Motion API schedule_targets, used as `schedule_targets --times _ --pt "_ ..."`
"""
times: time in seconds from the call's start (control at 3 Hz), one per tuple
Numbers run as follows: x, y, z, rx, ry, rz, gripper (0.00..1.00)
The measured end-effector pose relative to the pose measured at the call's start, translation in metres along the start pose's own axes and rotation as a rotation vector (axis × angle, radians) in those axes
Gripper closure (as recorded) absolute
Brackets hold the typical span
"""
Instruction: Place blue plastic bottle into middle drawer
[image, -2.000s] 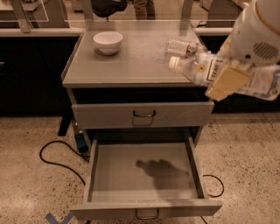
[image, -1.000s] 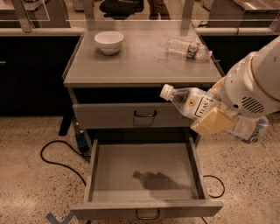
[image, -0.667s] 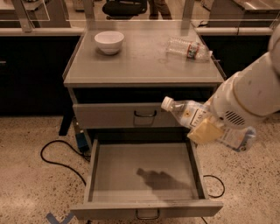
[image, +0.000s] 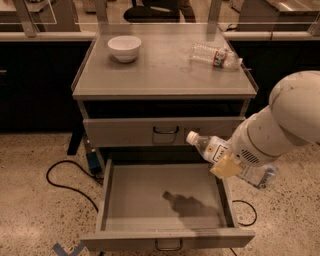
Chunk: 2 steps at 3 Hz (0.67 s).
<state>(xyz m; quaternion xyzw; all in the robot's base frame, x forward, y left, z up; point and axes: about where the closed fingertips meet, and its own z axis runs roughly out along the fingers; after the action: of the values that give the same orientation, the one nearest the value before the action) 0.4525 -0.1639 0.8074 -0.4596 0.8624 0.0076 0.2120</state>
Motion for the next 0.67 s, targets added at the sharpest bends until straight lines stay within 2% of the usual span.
schedule_targets --times 0.33,0.67 --pt "0.004 0.004 0.034 -0.046 -0.032 0.018 1.00" --pt "0.015 0.009 0.103 -0.156 -0.047 0.072 1.00"
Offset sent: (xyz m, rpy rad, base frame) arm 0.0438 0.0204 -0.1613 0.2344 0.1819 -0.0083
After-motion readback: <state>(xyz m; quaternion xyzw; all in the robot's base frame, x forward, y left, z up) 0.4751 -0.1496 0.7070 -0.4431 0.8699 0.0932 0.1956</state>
